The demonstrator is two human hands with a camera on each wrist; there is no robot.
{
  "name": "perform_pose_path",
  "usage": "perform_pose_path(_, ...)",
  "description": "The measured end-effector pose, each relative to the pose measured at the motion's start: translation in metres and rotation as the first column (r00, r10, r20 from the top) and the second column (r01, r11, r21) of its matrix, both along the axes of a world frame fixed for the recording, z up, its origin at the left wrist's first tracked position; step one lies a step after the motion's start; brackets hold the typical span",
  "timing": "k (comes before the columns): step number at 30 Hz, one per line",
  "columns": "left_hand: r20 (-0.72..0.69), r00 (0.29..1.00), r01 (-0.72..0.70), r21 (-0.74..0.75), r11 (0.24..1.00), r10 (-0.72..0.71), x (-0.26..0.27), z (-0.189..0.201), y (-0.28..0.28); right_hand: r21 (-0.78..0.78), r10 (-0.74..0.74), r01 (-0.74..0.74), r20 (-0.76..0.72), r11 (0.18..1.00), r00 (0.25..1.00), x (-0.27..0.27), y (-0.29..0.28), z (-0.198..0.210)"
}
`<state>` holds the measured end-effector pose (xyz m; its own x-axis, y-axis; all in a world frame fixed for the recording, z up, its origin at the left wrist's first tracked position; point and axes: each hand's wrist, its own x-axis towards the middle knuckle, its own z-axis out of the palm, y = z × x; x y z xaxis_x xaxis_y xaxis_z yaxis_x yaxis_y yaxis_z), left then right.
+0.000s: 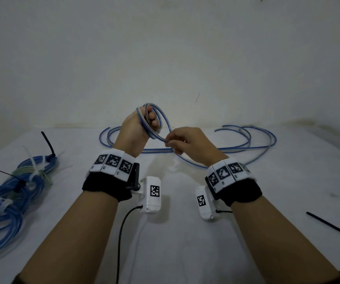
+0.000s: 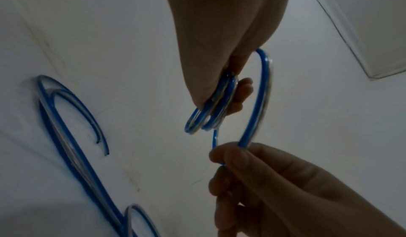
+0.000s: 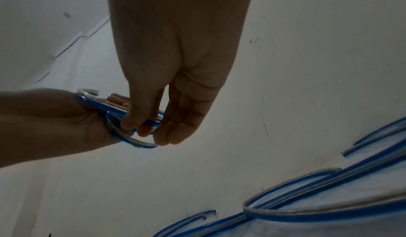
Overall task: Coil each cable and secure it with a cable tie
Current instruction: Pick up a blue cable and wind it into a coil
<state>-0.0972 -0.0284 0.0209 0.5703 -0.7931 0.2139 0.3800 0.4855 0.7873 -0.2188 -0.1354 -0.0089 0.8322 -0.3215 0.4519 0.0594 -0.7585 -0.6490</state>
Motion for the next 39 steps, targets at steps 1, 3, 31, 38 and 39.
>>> perform_pose_path(1, 0.025, 1.0, -0.011, 0.005, 1.0, 0.011, -0.003, 0.001, 0.0, 0.0, -0.004, 0.004, -0.005, 1.0, 1.0, 0.0, 0.002, 0.0)
perform_pose_path(3, 0.059, 0.998, -0.031, -0.003, 1.0, 0.031, -0.012, 0.003, 0.001, 0.011, -0.017, 0.017, -0.013, 1.0, 1.0, -0.003, 0.006, 0.001)
perform_pose_path(31, 0.652, 0.71, 0.009, 0.368, 0.93, -0.265, -0.101, 0.024, -0.02, -0.107, -0.109, 0.133, 0.205, 0.985, 0.973, -0.103, -0.007, 0.038)
perform_pose_path(38, 0.571, 0.704, 0.172, 0.44, 0.882, -0.422, -0.167, 0.018, -0.07, 0.132, -0.258, 0.231, 0.238, 0.964, 0.936, -0.177, -0.033, 0.035)
perform_pose_path(39, 0.566, 0.702, 0.186, 0.439, 0.879, -0.432, -0.175, 0.017, -0.077, 0.159, -0.27, 0.238, 0.232, 0.958, 0.934, -0.188, -0.037, 0.034)
